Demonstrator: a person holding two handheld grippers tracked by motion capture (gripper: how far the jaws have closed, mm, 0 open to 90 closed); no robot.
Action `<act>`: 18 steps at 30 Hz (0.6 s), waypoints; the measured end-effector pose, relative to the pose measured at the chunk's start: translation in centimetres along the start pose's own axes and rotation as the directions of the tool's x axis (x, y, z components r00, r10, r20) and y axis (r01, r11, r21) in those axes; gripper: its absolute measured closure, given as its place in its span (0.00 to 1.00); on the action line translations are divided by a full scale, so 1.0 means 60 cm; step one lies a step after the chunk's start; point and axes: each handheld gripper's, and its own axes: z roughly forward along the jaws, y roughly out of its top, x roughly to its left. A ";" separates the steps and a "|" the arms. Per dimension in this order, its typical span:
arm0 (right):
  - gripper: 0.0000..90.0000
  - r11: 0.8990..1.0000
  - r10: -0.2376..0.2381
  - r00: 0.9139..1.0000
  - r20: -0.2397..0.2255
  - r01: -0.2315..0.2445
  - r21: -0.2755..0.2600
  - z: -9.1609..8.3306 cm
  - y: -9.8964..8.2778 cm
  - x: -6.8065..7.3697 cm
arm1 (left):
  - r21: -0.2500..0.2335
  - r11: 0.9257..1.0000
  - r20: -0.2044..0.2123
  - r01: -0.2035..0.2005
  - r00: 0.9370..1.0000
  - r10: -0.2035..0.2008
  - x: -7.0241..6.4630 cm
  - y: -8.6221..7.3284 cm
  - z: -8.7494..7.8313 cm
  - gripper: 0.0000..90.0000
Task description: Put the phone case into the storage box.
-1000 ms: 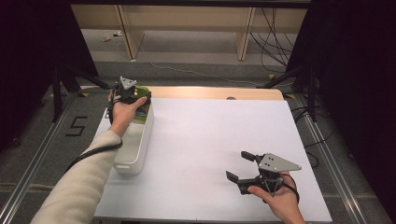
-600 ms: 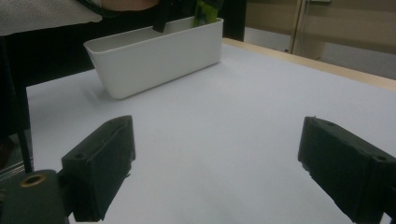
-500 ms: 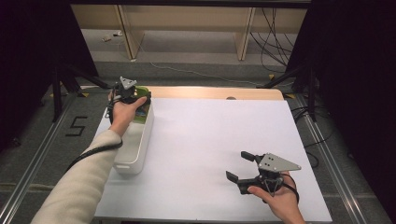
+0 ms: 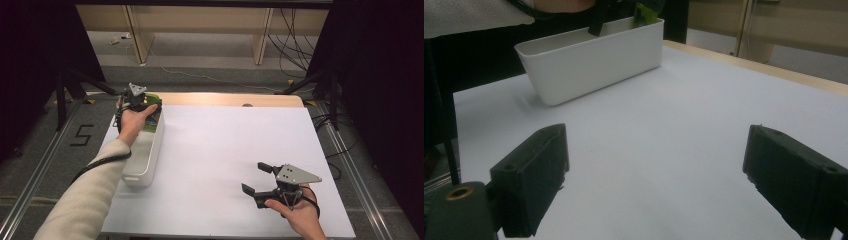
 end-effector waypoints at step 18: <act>0.14 1.000 0.001 1.000 -0.001 -0.001 -0.001 0.000 0.000 0.000 | 0.013 1.000 0.004 0.003 1.000 -0.003 -0.001 0.000 0.003 0.17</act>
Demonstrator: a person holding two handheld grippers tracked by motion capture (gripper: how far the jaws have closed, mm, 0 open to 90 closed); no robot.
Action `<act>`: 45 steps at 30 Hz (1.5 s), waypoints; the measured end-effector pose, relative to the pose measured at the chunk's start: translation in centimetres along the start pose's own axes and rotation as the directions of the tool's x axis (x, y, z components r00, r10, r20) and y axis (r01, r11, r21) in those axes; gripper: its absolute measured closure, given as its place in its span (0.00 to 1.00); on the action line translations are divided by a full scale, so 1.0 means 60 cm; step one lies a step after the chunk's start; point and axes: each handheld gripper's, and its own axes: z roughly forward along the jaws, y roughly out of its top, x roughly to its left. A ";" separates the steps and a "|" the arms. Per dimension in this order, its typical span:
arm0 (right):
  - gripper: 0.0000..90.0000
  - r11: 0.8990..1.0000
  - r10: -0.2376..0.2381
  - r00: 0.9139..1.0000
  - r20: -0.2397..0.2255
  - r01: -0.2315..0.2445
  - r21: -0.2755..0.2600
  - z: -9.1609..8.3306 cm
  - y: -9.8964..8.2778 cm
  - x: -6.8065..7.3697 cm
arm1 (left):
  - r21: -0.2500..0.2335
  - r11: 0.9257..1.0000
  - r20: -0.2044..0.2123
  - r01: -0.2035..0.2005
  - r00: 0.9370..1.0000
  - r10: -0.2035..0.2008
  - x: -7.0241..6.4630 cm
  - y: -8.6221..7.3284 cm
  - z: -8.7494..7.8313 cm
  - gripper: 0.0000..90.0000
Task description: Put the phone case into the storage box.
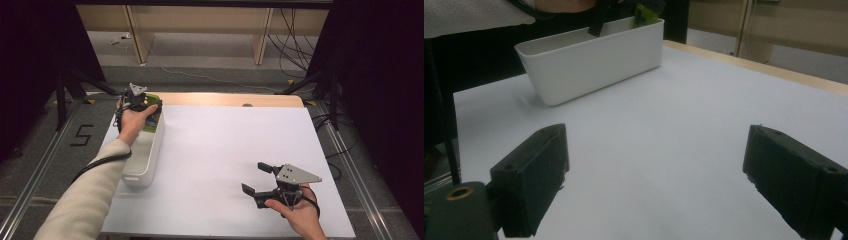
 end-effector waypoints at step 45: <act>0.14 1.000 -0.002 1.000 0.002 0.002 -0.002 -0.001 -0.001 -0.001 | 0.010 1.000 0.003 0.002 1.000 -0.002 0.002 0.005 0.017 0.15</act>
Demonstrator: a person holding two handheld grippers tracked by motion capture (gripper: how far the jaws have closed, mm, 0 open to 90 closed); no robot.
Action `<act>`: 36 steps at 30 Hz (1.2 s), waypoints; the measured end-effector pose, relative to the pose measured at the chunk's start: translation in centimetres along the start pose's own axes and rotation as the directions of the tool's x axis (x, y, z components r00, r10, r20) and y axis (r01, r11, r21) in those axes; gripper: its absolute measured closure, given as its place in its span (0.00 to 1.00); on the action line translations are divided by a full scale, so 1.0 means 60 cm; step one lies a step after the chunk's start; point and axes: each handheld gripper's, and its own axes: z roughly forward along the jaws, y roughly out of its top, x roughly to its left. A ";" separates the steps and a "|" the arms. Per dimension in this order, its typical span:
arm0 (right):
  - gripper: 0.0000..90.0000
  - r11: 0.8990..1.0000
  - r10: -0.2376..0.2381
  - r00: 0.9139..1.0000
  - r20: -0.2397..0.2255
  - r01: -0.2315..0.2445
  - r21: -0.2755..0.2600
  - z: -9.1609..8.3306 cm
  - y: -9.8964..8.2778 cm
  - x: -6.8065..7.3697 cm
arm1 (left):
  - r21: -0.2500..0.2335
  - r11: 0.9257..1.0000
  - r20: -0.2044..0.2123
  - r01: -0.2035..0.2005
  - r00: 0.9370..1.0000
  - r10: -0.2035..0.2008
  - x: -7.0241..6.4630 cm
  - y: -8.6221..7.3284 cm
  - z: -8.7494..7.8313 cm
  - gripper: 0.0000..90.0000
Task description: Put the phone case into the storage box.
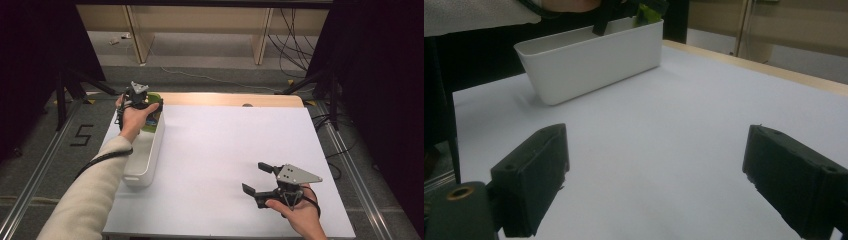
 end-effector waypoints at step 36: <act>0.14 1.000 0.001 1.000 -0.006 -0.001 0.005 0.001 0.001 0.001 | -0.012 1.000 0.013 -0.014 1.000 0.015 0.006 0.017 -0.005 0.00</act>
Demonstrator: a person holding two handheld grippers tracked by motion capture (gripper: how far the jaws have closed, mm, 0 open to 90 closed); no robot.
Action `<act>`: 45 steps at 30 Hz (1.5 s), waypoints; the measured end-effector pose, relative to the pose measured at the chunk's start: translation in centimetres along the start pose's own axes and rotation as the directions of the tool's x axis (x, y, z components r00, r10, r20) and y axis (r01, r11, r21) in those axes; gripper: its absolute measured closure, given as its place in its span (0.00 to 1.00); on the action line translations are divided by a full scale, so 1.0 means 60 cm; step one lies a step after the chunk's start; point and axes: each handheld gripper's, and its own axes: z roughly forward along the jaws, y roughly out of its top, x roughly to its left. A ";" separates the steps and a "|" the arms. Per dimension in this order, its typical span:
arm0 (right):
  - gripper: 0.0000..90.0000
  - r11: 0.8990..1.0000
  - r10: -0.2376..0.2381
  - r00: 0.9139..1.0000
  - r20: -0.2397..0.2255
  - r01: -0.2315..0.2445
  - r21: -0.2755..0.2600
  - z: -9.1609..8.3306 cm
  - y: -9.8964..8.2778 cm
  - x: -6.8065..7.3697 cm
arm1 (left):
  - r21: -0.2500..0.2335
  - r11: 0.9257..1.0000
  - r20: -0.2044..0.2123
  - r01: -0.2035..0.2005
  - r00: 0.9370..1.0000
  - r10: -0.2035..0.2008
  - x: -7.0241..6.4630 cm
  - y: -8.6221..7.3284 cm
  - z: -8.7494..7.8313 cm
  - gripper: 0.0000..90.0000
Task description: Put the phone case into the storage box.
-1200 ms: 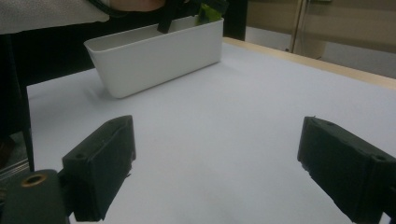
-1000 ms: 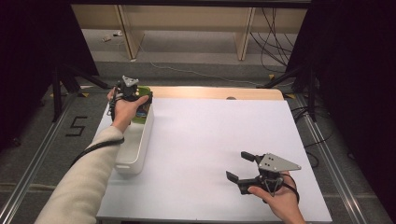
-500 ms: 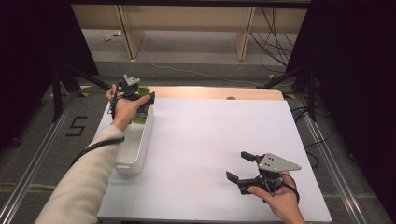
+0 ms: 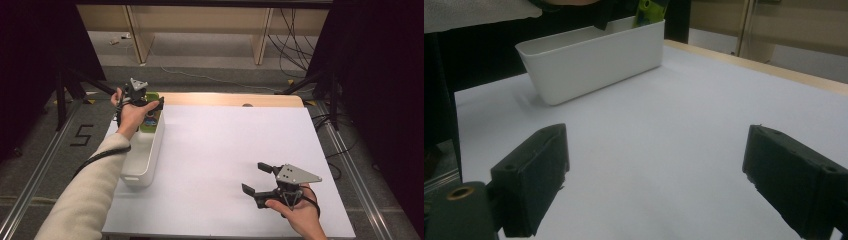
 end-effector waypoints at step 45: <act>0.14 1.000 -0.001 1.000 0.004 0.001 0.002 0.002 0.000 0.001 | -0.073 0.997 0.014 -0.030 0.999 0.031 -0.002 0.024 -0.080 0.00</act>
